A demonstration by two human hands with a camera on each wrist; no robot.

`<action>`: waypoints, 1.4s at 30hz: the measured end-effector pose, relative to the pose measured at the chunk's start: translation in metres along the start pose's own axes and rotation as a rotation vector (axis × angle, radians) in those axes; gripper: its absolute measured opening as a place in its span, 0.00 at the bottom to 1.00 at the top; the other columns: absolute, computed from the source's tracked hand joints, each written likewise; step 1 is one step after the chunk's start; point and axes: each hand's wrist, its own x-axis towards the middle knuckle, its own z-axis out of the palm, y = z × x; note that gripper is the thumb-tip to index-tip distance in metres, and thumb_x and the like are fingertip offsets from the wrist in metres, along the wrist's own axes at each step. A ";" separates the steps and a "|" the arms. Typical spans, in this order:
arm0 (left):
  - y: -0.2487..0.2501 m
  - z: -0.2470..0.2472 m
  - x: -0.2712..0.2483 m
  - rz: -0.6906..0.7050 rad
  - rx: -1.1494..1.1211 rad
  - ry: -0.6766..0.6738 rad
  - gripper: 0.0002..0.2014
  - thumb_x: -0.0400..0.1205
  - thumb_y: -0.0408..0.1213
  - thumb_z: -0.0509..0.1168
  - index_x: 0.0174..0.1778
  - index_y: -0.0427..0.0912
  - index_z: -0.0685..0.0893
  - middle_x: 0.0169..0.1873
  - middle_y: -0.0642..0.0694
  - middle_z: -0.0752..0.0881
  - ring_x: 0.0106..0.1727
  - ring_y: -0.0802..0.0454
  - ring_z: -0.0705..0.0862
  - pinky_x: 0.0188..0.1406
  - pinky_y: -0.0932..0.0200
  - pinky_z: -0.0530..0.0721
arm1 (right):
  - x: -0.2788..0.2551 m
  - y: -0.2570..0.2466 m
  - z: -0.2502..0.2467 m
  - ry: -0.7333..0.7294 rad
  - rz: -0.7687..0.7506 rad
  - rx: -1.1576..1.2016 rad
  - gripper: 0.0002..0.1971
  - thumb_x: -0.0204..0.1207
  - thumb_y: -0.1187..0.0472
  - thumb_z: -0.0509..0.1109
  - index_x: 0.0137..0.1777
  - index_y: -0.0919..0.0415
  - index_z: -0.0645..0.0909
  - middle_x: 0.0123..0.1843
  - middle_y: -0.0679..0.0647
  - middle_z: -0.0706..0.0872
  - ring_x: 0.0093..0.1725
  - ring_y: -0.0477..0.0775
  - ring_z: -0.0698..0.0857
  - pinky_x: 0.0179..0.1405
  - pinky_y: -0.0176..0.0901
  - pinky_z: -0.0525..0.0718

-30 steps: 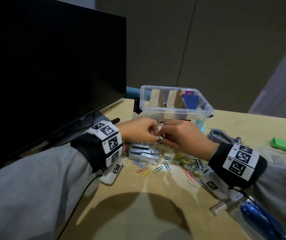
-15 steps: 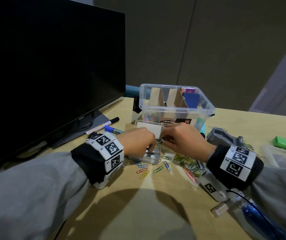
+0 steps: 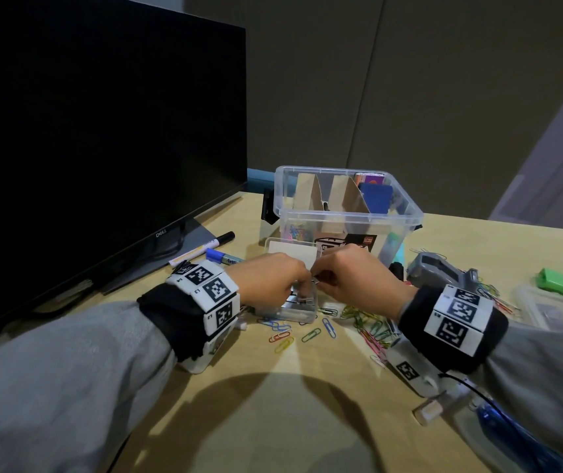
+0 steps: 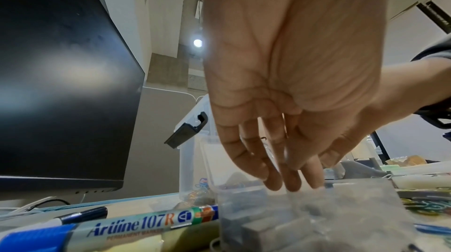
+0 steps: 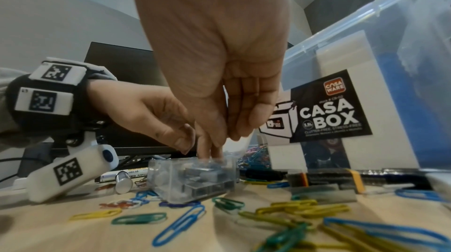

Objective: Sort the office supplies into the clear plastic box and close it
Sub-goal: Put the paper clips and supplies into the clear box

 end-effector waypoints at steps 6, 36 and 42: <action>-0.002 0.004 0.003 -0.020 0.020 0.004 0.23 0.80 0.27 0.56 0.66 0.53 0.83 0.58 0.48 0.84 0.53 0.47 0.82 0.53 0.47 0.85 | -0.002 0.000 -0.001 0.007 0.017 -0.006 0.09 0.74 0.60 0.71 0.51 0.56 0.90 0.46 0.50 0.90 0.45 0.54 0.86 0.45 0.50 0.86; -0.005 -0.005 -0.023 -0.077 -0.027 0.189 0.14 0.83 0.32 0.58 0.59 0.48 0.86 0.51 0.49 0.85 0.50 0.51 0.83 0.43 0.58 0.79 | 0.017 -0.025 -0.002 -0.238 0.235 -0.006 0.08 0.67 0.59 0.79 0.47 0.53 0.90 0.43 0.49 0.89 0.44 0.52 0.86 0.45 0.47 0.88; -0.005 -0.004 -0.024 -0.105 -0.002 0.178 0.16 0.83 0.31 0.57 0.59 0.49 0.85 0.52 0.49 0.84 0.51 0.48 0.83 0.42 0.56 0.80 | 0.012 -0.019 0.001 -0.176 0.198 0.053 0.06 0.71 0.64 0.72 0.39 0.53 0.90 0.36 0.46 0.89 0.38 0.49 0.86 0.43 0.50 0.88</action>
